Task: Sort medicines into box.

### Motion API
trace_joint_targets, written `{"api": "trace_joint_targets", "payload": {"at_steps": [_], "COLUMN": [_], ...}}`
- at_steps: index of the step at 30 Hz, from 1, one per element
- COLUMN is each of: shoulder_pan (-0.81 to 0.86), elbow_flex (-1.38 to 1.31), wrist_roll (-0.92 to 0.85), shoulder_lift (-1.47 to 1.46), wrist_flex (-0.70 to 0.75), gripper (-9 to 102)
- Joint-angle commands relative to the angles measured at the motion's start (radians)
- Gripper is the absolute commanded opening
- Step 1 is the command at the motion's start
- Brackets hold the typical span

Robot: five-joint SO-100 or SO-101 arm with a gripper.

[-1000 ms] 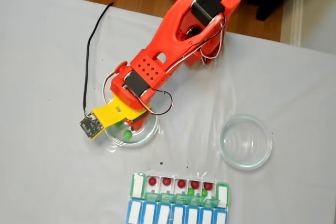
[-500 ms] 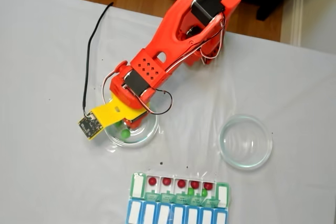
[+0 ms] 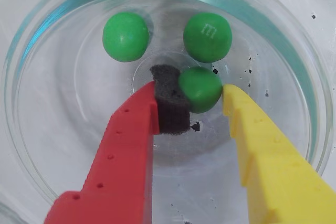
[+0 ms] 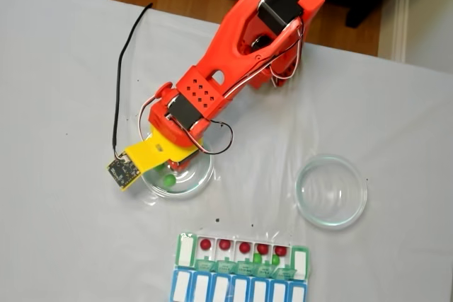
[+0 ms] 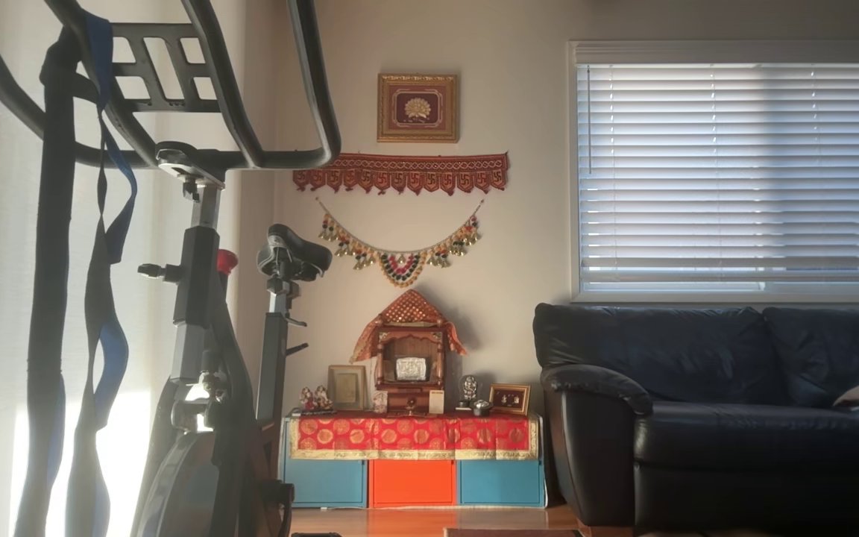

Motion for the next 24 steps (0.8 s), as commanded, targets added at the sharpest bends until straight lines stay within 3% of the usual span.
{"api": "trace_joint_targets", "payload": {"at_steps": [1,11,24], "shoulder_pan": [0.0,-0.002,0.003], "elbow_flex": [-0.006,0.011,-0.074], "wrist_roll": [-0.008,-0.015,0.009], "shoulder_lift": [0.051,0.054,0.043], "wrist_flex": [-0.002,0.009,0.19], "gripper": [9,2,2]}}
